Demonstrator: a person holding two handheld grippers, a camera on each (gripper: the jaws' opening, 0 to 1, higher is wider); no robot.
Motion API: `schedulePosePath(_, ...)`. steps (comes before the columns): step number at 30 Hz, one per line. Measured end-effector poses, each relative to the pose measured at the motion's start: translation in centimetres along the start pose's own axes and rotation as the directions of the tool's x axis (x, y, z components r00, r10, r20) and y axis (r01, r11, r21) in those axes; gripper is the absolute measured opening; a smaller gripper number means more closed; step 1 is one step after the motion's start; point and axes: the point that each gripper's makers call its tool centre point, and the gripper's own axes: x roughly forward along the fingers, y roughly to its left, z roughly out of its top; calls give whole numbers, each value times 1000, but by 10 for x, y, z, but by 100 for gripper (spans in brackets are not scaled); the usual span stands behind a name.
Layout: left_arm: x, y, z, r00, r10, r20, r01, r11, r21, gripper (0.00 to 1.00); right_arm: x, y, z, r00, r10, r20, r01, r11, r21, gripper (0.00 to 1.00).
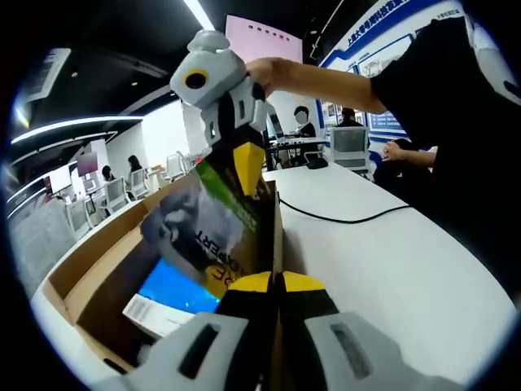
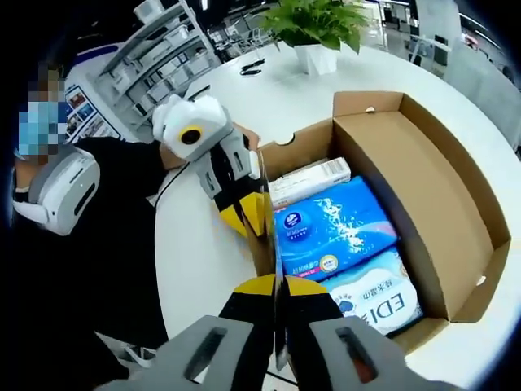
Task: Operate the shoe box by opening the lid, removing the specified soft item, and placing it in the target area until the item is outside and the box remains undamaged.
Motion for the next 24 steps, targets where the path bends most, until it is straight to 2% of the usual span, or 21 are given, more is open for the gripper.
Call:
schedulePosePath(11,0,0,0,1000,0,1,0,1000,1,2,-19,1,2,997,-64,48,63,998,24,0)
schedulePosePath(24,-1,0,0,1000,0,3,0,1000,2,2,-43,-2,7,979,-163,119,155,985,76,0)
